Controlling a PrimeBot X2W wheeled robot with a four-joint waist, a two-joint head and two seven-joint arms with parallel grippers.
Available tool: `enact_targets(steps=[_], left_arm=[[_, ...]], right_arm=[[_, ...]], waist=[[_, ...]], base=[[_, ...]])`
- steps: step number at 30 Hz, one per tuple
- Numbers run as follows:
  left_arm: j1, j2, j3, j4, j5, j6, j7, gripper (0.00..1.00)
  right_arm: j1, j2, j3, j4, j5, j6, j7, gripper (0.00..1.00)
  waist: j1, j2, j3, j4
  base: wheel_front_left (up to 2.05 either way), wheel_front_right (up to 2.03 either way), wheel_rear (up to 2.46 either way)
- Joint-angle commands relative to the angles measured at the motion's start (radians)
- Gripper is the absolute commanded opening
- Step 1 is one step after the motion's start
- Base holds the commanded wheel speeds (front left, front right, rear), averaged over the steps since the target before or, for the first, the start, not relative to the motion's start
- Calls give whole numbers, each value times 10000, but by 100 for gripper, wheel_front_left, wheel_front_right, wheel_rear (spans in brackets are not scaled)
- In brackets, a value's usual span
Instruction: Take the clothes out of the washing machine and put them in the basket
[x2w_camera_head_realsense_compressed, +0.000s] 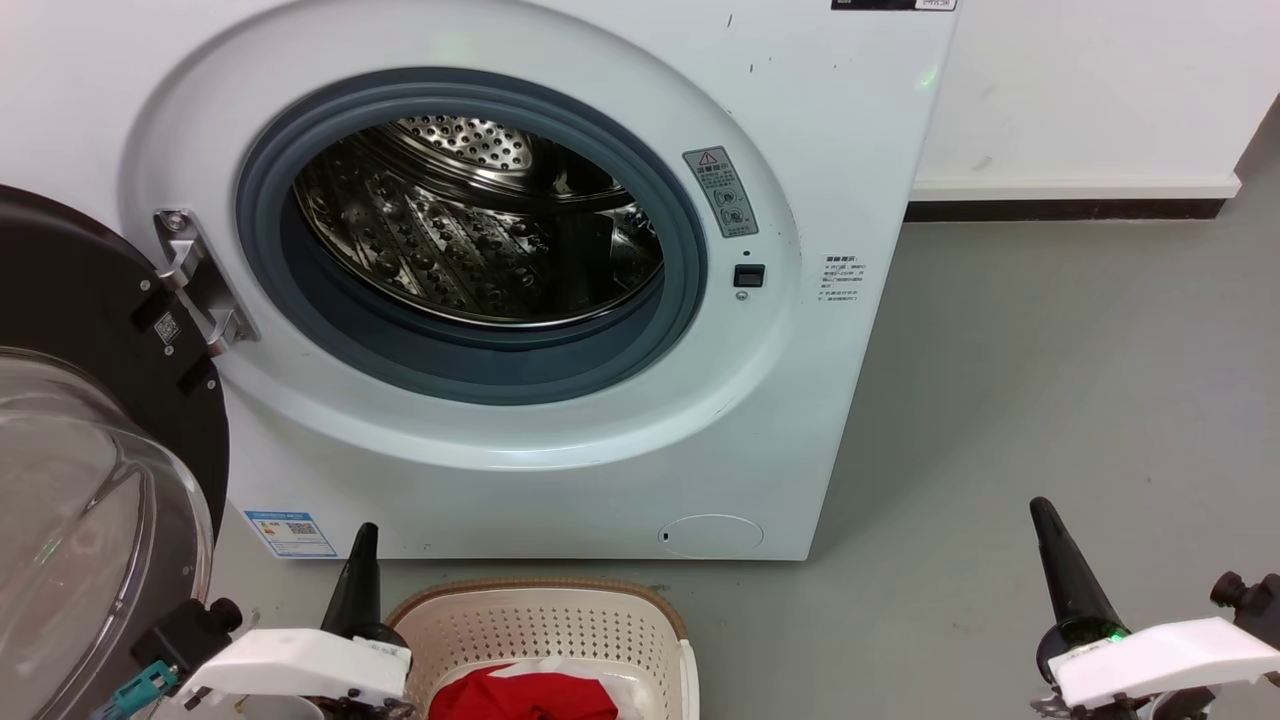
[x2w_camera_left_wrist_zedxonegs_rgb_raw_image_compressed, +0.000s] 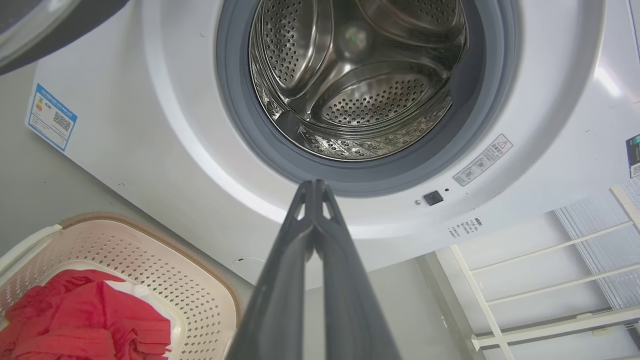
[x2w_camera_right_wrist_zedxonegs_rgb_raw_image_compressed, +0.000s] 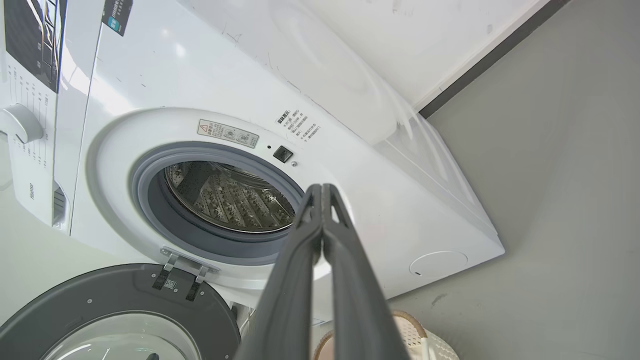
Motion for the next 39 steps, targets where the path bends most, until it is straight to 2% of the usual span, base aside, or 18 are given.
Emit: enact_targets(steps=[1,39], left_arm=[[-266,12,81,-63,-319,-65,63,0],[-709,-82,603,231,-4179,-411,1014,0]], right_arm=[[-262,-70,-37,-8,335,0,25,0],[-1024,-55,-364,935,4305,-1,480,0]], waist=[[-1,0,2,-3],[-1,0,58,-99]], base=[[0,0,0],[0,0,0]])
